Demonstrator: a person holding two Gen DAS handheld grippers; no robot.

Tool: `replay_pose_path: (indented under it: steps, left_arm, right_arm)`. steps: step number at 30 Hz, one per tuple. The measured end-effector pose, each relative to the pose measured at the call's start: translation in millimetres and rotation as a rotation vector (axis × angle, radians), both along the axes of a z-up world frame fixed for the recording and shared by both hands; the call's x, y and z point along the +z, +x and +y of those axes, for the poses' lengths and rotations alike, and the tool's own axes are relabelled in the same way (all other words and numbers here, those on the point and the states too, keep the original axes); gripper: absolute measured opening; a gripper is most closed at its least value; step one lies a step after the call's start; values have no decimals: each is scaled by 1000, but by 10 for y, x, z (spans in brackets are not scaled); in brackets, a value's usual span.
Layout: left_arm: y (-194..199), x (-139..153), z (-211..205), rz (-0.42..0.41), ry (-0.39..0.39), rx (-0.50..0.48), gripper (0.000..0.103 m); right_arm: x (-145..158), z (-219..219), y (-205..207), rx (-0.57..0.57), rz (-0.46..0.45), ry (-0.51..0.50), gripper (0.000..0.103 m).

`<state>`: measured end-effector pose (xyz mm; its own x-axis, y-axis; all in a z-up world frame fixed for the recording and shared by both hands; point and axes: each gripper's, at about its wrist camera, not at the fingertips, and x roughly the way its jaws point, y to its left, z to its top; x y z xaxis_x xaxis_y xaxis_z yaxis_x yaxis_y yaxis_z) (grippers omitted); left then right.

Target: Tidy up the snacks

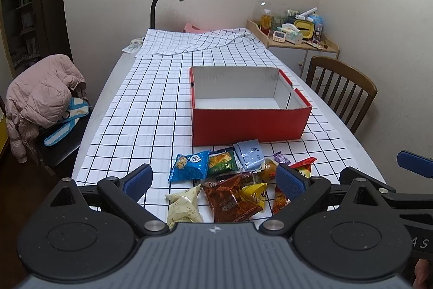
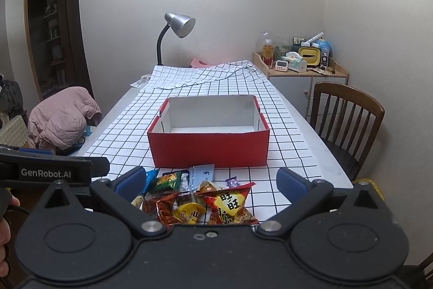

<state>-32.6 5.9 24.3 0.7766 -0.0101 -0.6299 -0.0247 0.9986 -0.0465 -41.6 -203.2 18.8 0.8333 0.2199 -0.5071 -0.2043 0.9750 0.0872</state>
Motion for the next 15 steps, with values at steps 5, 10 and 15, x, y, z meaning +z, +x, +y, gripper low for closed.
replay_pose_path:
  steps: [5,10,15]
  left_arm:
    - [94,-81,0,29,-3,4,98]
    - [202,-200,31,71,3,20,98]
    - [320,-383,105,149,4,53,98]
  right_arm:
    - [-66,2,84,14,23,0,102]
    - [-197,17,227,31,58,12,102]
    - [-383,38,400,47,124,14,102]
